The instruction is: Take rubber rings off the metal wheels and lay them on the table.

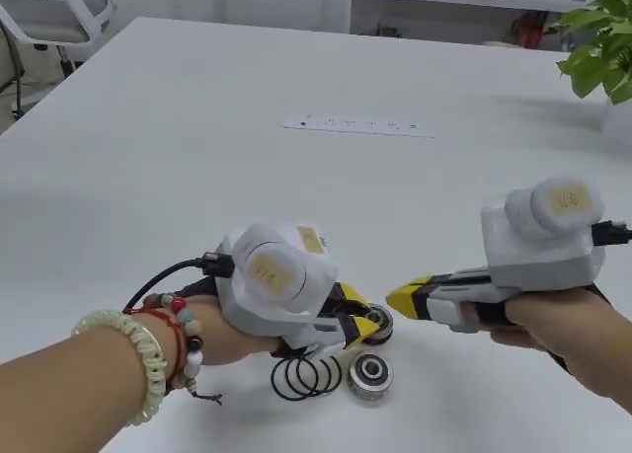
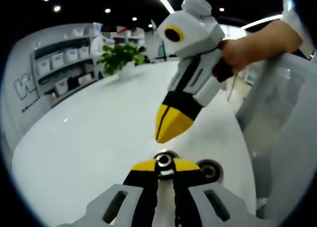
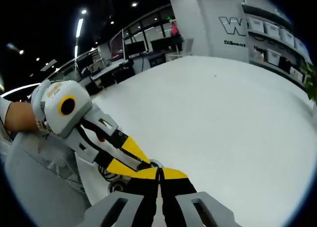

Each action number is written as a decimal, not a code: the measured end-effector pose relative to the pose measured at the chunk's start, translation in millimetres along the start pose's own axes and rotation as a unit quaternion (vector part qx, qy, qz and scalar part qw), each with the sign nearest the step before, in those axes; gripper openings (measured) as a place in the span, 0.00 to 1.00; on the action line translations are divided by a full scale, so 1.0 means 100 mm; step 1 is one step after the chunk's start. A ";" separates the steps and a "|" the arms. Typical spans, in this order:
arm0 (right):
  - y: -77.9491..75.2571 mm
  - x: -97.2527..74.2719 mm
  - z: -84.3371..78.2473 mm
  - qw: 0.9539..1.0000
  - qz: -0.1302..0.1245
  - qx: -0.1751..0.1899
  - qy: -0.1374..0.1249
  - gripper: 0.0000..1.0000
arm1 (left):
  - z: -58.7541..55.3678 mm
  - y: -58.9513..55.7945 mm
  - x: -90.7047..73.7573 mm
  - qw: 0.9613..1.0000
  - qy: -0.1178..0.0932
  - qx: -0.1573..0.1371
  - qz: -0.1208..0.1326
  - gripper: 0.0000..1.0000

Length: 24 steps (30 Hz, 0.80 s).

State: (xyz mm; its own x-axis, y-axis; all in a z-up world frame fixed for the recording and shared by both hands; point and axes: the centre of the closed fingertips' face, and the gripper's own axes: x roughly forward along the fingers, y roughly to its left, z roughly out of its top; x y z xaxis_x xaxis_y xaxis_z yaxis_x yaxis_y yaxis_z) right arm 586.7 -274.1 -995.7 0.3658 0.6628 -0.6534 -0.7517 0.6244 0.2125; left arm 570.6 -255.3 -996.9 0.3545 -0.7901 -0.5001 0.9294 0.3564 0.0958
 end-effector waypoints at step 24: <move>0.21 0.15 -0.23 0.996 0.041 -0.070 0.035 0.17 | -0.01 -0.01 -0.01 1.000 -0.001 -0.002 -0.002 0.11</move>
State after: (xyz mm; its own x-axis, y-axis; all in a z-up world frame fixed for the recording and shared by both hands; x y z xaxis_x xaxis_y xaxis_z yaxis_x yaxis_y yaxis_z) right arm 563.5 -260.6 -1018.2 0.2643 0.6765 -0.6873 -0.8489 0.5014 0.1670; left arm 569.6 -254.4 -997.1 0.3513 -0.7924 -0.4986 0.9303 0.3552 0.0910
